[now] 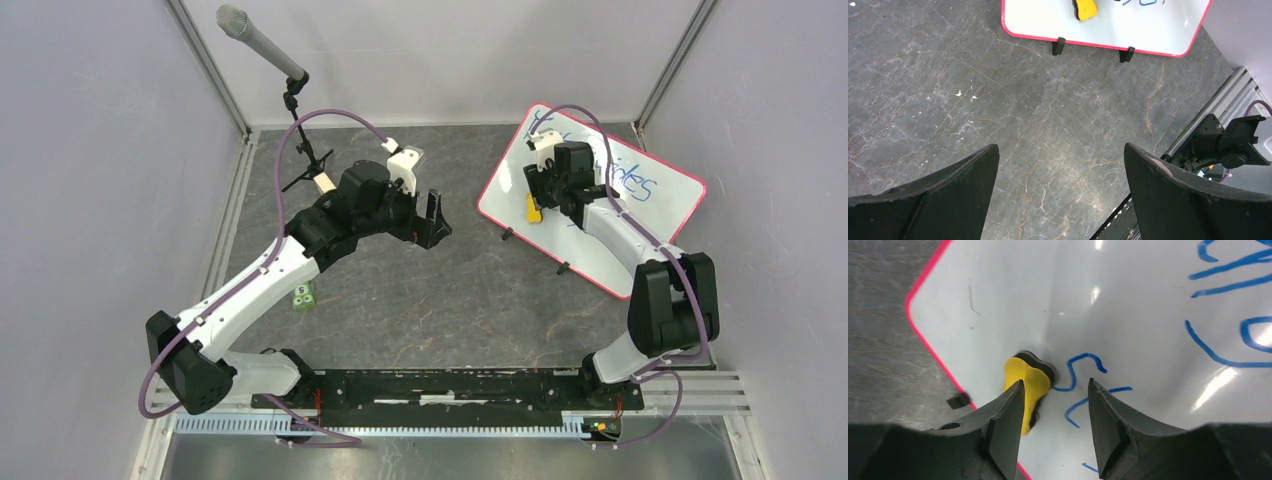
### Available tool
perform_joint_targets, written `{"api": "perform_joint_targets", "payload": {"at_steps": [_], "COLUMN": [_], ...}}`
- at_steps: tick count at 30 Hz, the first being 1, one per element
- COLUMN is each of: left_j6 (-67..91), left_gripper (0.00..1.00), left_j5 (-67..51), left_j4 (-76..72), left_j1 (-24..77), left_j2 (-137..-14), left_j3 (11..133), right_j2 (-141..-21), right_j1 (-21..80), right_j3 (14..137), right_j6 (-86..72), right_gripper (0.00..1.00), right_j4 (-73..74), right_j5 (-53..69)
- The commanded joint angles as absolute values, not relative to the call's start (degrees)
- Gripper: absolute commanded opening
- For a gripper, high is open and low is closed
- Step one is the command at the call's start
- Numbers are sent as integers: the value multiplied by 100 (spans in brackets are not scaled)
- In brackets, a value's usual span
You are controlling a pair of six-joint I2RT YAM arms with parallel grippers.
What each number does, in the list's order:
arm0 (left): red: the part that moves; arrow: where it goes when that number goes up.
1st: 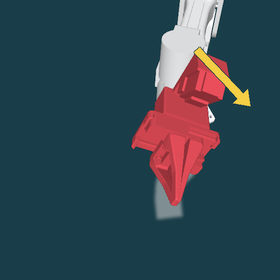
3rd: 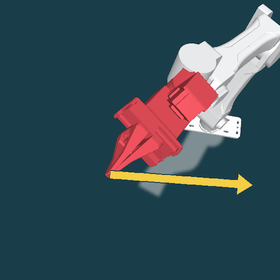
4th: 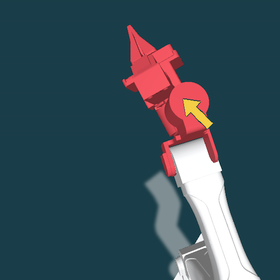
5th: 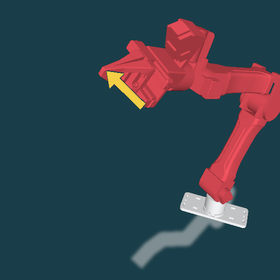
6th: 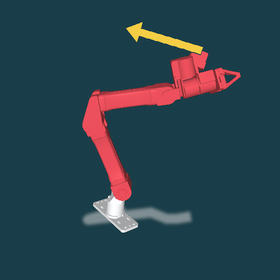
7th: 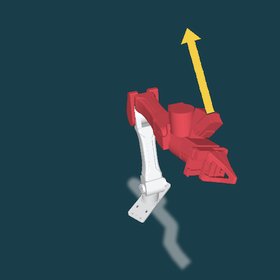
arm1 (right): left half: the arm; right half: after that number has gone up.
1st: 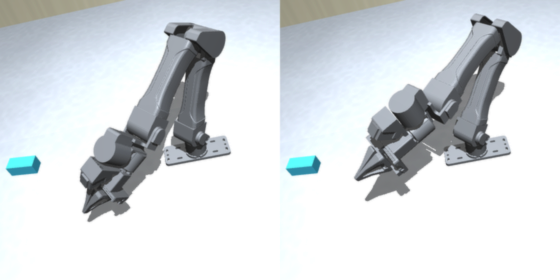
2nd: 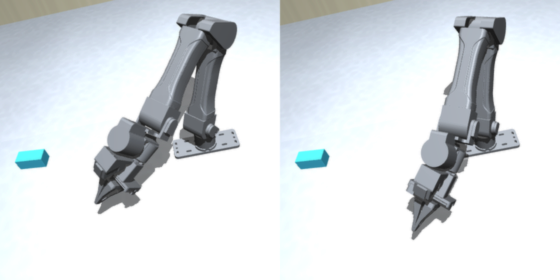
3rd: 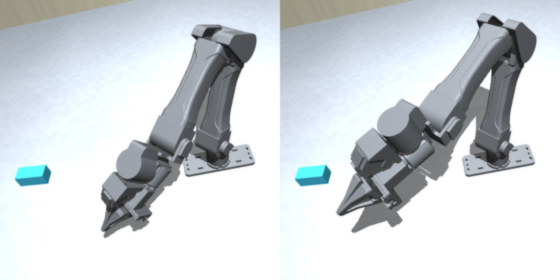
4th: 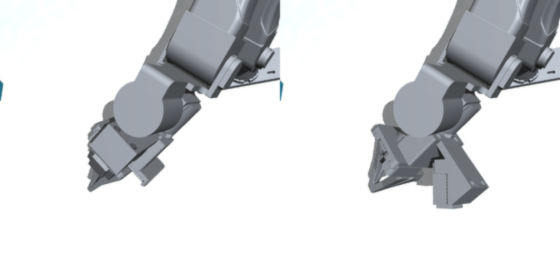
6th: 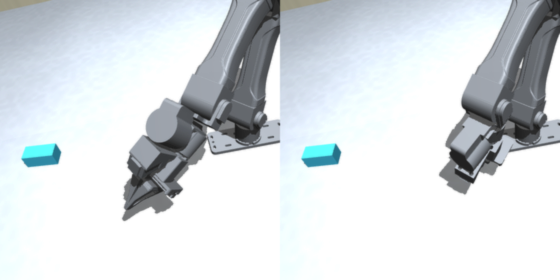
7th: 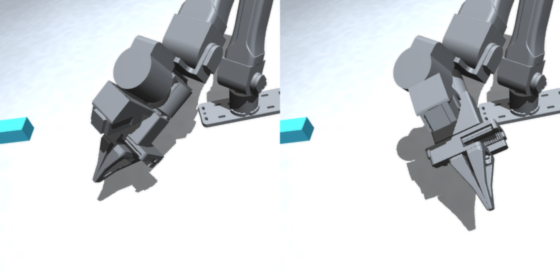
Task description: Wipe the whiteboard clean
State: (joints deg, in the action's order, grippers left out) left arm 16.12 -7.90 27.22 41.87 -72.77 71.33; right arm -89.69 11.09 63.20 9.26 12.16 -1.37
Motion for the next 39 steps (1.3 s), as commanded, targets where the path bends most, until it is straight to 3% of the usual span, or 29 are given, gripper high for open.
{"api": "perform_joint_targets", "payload": {"at_steps": [1, 4, 10, 14, 24, 35, 39], "left_j6": [1479, 1553, 1663, 1617, 1530, 1520, 1519], "left_gripper": [100, 100, 100, 100, 100, 100, 100], "left_j5": [-1055, -1161, -1266, -1206, -953, -939, -956], "left_j4": [2348, 2262, 2119, 2135, 2170, 2145, 2131], "left_j1": [4031, 3943, 3765, 3762, 3753, 3753, 3753], "left_j2": [-7054, -7042, -6979, -6940, -6865, -6798, -6799], "left_j3": [6982, 6897, 6727, 6667, 6605, 6557, 6550], "right_j2": [-8871, -8954, -8871, -9106, -9588, -9715, -9727], "right_j1": [1297, 1728, 2652, 2707, 2789, 2826, 2821], "right_j3": [6568, 6730, 6351, 6522, 6584, 6635, 6673], "right_j6": [1010, 399, -344, -959, -1204, -1441, -1336], "right_gripper": [57, 59, 60, 55, 54, 39, 46], "right_j4": [1358, 1789, 1564, 1884, 1735, 1635, 1538], "right_j5": [-986, -2222, -3141, -4055, -4021, -4588, -4558]}}
